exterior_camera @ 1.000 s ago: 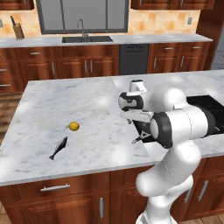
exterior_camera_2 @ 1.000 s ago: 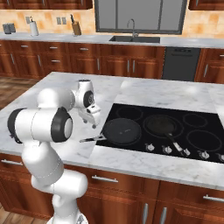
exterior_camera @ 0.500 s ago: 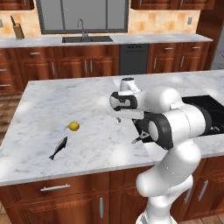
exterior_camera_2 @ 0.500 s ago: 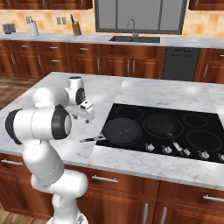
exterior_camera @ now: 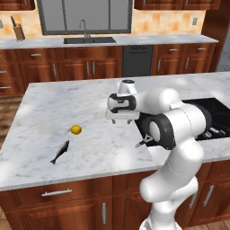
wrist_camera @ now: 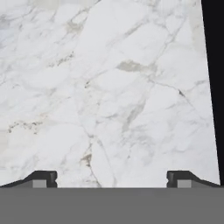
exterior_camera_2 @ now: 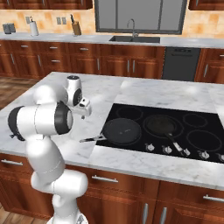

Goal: Place both pans onto different burners. Then place the lemon and the fish on different pans.

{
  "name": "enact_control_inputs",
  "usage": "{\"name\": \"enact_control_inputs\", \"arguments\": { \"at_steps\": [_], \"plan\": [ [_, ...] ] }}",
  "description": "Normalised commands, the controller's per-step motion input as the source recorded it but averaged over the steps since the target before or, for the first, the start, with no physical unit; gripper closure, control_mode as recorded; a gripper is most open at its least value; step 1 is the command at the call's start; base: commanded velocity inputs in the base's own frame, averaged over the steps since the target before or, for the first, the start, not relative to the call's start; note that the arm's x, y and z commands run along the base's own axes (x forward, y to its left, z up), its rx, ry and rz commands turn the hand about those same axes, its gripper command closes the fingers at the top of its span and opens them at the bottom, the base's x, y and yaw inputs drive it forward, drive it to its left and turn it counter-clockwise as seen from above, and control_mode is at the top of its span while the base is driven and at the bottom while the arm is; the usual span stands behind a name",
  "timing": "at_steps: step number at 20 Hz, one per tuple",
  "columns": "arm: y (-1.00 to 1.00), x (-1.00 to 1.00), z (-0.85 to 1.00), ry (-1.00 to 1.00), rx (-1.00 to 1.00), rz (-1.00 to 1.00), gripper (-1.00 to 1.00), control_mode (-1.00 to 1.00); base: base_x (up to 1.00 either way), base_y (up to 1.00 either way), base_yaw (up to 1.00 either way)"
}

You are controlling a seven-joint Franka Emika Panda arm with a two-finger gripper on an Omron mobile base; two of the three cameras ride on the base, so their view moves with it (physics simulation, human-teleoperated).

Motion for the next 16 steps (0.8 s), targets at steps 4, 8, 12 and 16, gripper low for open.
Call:
{"name": "enact_control_inputs", "arguments": {
  "at_steps": [4, 8, 12, 16],
  "plan": [
    [0.43, 0.5, 0.0, 0.0, 0.08, 0.31, -1.0, -1.0, 0.0, 0.0, 0.0],
    [0.55, 0.47, 0.0, 0.0, 0.02, 0.22, -1.0, -1.0, 0.0, 0.0, 0.0],
    [0.67, 0.24, -0.01, 0.0, -0.01, 0.18, -1.0, -1.0, 0.0, 0.0, 0.0],
    [0.73, 0.03, -0.05, 0.0, -0.06, 0.15, -1.0, -1.0, 0.0, 0.0, 0.0]
  ]
}}
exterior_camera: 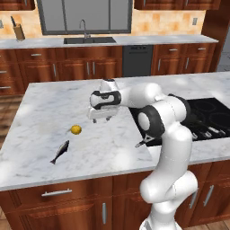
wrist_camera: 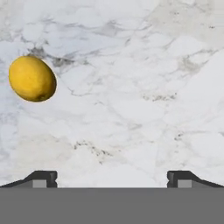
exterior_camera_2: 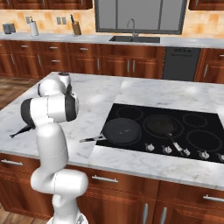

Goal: Place both pans onto different burners. Then place the lemon and the fish on different pans.

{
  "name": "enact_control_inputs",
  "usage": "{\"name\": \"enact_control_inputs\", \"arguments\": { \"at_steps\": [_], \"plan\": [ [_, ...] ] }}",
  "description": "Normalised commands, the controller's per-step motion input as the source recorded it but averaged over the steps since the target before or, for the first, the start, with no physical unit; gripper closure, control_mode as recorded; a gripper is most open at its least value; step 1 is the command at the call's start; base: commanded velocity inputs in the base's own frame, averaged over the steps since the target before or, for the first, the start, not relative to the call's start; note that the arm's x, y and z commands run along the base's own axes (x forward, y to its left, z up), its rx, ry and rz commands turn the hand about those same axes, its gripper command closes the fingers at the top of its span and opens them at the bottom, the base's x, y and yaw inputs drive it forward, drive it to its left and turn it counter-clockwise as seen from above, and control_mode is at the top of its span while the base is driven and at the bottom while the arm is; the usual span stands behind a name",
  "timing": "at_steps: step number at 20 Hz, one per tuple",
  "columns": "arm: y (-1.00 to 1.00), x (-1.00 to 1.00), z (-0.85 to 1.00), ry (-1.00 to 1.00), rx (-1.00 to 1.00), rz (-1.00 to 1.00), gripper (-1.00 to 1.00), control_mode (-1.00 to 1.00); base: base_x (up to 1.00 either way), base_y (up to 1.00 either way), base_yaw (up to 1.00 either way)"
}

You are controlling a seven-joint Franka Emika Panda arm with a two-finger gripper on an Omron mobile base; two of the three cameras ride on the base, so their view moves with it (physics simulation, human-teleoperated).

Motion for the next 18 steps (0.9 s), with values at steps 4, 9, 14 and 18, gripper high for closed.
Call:
{"name": "enact_control_inputs", "arguments": {
  "at_steps": [4, 9, 14, 18],
  "plan": [
    [0.73, 0.0, -0.07, 0.0, -0.1, 0.14, -1.0, -1.0, 0.0, 0.0, 0.0],
    [0.68, 0.0, -0.09, -0.03, -0.06, 0.12, -1.0, -1.0, 0.0, 0.0, 0.0],
    [0.43, 0.01, -0.01, -0.03, -0.01, 0.09, -1.0, -1.0, 0.0, 0.0, 0.0],
    [0.33, 0.03, -0.09, 0.0, 0.0, 0.05, -1.0, -1.0, 0.0, 0.0, 0.0]
  ]
}}
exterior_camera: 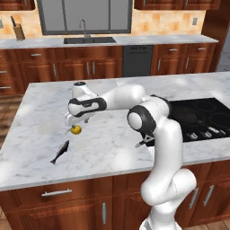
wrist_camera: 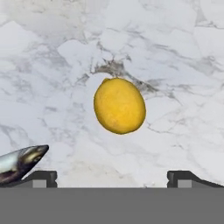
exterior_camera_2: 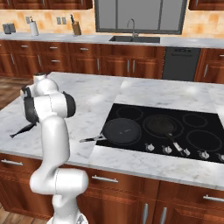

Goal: Place both pans onto different burners. Then place the lemon and the fish on different pans.

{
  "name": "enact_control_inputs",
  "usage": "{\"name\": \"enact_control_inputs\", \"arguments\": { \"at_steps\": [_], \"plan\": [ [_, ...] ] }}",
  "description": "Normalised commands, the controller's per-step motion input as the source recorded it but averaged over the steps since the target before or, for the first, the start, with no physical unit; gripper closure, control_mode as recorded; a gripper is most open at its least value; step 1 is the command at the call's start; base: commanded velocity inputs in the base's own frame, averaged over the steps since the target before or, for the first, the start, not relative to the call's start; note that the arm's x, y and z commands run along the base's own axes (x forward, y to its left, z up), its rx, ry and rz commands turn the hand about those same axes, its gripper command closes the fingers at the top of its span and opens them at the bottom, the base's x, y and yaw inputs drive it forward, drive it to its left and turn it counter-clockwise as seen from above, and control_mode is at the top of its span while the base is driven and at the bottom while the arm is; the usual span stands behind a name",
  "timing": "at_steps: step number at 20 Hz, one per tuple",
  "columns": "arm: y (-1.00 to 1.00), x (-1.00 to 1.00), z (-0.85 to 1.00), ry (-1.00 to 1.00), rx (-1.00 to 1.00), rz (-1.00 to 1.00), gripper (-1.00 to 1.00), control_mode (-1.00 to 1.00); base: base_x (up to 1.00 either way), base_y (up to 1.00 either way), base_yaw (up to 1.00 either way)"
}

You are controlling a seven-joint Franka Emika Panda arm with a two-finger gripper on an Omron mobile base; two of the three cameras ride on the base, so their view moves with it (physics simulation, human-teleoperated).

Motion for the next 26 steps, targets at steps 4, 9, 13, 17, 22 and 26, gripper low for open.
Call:
{"name": "enact_control_inputs", "arguments": {
  "at_steps": [4, 9, 13, 17, 22, 26],
  "plan": [
    [0.16, 0.0, -0.19, 0.0, 0.0, 0.01, -1.0, -1.0, 0.0, 0.0, 0.0],
    [0.06, 0.05, -0.34, 0.0, 0.0, 0.0, -1.0, -1.0, 0.0, 0.0, 0.0],
    [0.0, 0.19, -0.33, 0.0, -0.01, 0.0, -1.0, -1.0, 0.0, 0.0, 0.0],
    [0.0, 0.44, -0.18, 0.0, -0.01, 0.0, -1.0, -1.0, 0.0, 0.0, 0.0],
    [0.1, 0.45, -0.09, 0.0, 0.0, 0.0, -1.0, -1.0, 0.0, 0.0, 0.0],
    [0.33, 0.19, -0.09, 0.0, 0.0, 0.0, -1.0, -1.0, 0.0, 0.0, 0.0]
  ]
}}
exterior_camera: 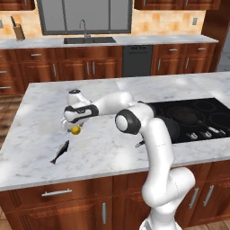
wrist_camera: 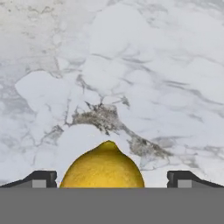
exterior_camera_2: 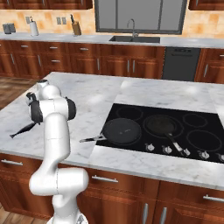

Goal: Place both pans onto different burners. Then place the lemon and the fish on different pans.

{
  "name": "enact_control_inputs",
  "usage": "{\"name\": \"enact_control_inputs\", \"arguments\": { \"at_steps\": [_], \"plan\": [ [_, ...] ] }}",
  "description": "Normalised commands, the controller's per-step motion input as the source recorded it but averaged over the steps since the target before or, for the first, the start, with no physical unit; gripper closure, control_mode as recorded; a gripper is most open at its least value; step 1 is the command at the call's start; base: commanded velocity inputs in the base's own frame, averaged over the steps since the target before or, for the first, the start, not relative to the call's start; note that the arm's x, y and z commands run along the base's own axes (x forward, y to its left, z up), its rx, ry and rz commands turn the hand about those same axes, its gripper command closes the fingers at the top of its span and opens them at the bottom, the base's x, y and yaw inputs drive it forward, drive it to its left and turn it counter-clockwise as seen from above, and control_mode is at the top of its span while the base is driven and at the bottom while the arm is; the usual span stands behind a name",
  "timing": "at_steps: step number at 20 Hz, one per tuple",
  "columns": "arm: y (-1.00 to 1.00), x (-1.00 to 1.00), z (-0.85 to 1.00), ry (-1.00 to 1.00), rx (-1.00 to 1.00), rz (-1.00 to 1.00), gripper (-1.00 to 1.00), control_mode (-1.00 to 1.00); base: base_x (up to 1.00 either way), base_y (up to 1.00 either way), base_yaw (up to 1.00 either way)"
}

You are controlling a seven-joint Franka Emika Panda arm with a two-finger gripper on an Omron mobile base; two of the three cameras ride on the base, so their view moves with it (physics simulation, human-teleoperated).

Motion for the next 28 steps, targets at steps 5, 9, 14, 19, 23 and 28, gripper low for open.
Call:
{"name": "enact_control_inputs", "arguments": {
  "at_steps": [5, 9, 14, 19, 23, 28],
  "plan": [
    [0.37, -0.32, -0.14, -0.03, 0.0, 0.0, -1.0, -1.0, 0.0, 0.0, 0.0],
    [0.02, -0.42, 0.0, -0.06, -0.06, 0.0, -1.0, -1.0, 0.0, 0.0, 0.0],
    [-0.06, -0.05, -0.01, -0.02, -0.13, 0.0, -1.0, -1.0, 0.0, 0.0, 0.0],
    [-0.18, 0.0, -0.07, 0.0, -0.13, 0.0, -1.0, -1.0, 0.0, 0.0, 0.0],
    [-0.11, 0.0, -0.1, 0.0, -0.06, 0.0, -1.0, -1.0, 0.0, 0.0, 0.0],
    [0.0, 0.0, -0.18, 0.0, 0.0, 0.0, 1.0, -1.0, 0.0, 0.0, 0.0]
  ]
}}
